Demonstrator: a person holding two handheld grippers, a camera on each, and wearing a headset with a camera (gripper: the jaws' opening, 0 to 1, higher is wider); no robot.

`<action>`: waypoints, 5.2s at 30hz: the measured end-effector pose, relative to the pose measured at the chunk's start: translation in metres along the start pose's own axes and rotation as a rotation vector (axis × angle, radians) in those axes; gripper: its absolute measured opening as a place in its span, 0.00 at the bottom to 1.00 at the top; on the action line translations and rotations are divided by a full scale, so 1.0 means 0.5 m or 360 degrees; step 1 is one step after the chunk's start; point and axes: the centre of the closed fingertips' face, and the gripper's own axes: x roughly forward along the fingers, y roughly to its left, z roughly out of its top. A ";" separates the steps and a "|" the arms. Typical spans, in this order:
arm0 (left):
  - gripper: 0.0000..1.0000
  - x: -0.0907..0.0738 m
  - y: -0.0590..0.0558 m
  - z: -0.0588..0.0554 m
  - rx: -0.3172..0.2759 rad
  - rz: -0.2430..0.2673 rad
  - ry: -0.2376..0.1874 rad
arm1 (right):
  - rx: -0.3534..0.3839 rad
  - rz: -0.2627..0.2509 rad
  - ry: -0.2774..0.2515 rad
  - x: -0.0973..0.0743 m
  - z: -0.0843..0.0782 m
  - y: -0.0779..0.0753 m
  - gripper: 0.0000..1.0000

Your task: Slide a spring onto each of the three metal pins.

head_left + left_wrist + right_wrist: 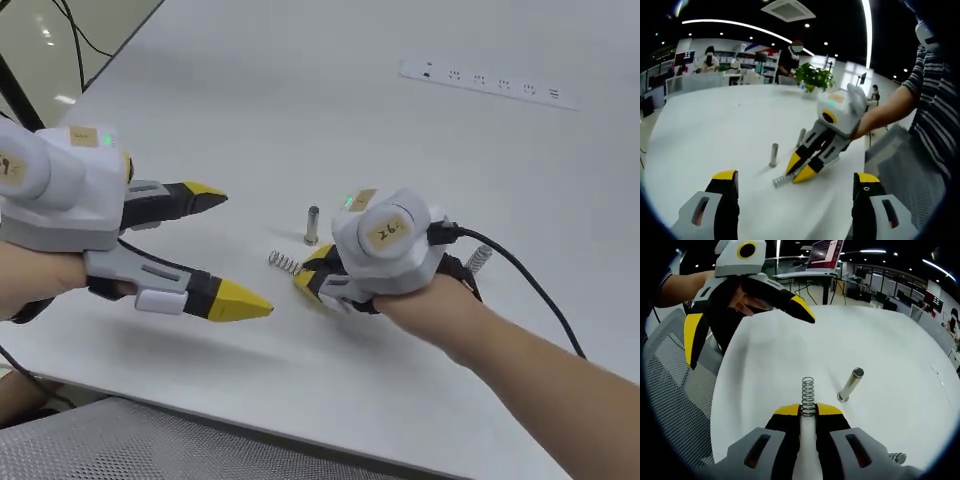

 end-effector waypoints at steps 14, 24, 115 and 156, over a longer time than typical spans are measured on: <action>0.87 0.030 -0.036 0.005 0.0023 -0.0104 0.0007 | -0.0163 0.0032 -0.0015 -0.104 0.011 0.006 0.07; 0.83 0.047 -0.059 0.010 0.0036 -0.0182 0.0008 | -0.0189 0.0083 -0.0022 -0.161 -0.020 0.009 0.07; 0.03 0.160 -0.185 0.065 0.0303 -0.0685 -0.0021 | -0.0265 0.0222 -0.0110 -0.276 0.005 0.036 0.07; 0.03 0.170 -0.191 0.052 0.0430 -0.0636 0.0061 | -0.0476 0.0197 -0.0211 -0.264 0.084 0.065 0.06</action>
